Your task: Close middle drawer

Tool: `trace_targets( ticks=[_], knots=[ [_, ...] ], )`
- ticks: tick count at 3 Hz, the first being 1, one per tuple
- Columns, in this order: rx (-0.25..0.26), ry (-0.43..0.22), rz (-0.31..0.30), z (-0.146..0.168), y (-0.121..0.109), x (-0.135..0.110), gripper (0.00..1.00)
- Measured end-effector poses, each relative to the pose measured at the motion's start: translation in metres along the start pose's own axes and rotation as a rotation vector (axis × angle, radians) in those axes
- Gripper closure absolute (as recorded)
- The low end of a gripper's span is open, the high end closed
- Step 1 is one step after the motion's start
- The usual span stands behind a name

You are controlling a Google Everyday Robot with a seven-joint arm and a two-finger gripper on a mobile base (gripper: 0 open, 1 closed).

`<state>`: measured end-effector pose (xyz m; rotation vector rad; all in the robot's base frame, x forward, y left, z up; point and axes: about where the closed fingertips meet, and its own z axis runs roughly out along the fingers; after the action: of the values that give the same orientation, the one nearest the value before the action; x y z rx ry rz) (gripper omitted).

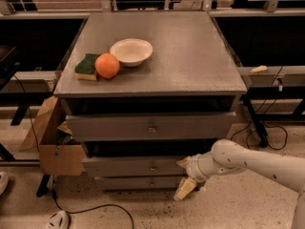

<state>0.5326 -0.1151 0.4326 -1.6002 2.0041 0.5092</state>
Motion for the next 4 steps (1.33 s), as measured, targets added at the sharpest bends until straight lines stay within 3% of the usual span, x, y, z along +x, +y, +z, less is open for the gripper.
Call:
trace_targets(
  ticks=[2,3,4],
  knots=[
    [0.001,-0.004,-0.012,0.004,-0.001,-0.004,0.00],
    [0.002,-0.005,-0.016,0.007,-0.001,-0.005,0.19],
    [0.017,-0.009,-0.028,0.009,-0.016,-0.011,0.42]
  ],
)
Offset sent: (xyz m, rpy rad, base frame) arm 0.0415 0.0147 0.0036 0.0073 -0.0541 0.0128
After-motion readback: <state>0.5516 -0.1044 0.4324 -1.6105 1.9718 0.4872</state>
